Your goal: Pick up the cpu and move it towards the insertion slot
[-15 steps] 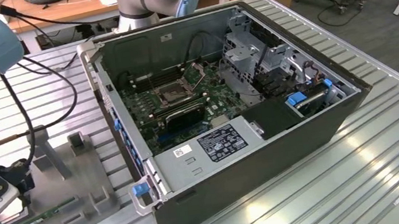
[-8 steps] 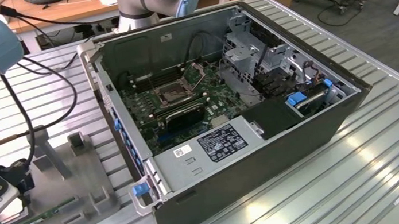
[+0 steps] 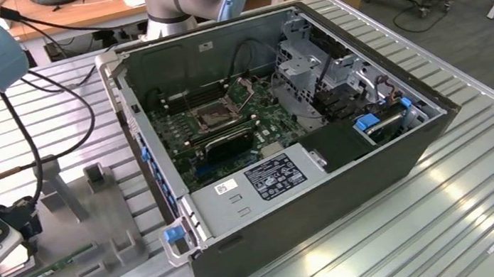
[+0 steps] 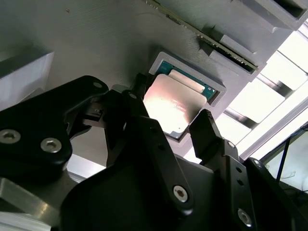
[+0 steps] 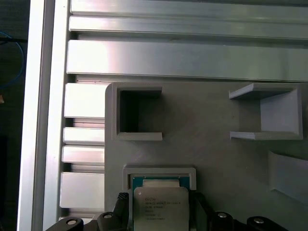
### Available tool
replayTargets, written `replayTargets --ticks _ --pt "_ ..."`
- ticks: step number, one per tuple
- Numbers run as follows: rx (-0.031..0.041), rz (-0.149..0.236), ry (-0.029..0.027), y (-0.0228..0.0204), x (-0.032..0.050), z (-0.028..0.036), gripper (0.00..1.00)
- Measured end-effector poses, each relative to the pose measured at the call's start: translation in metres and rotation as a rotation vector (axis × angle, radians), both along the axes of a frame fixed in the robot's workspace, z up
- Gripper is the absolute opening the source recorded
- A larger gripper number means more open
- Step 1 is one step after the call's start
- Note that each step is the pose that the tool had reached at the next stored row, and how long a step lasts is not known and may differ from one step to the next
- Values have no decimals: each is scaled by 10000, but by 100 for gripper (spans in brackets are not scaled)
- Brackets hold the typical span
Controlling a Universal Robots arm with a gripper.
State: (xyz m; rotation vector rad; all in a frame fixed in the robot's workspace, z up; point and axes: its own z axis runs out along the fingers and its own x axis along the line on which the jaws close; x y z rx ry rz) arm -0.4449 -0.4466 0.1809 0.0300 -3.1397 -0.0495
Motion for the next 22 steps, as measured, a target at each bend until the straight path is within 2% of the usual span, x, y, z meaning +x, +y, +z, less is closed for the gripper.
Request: replayTargets --ticks 9,10,11,22 --pt "0 0 1 1 0 1 62" --pt "0 0 1 1 0 1 56" --pt "0 0 1 1 0 0 55" --pt "1 0 0 2 0 0 55"
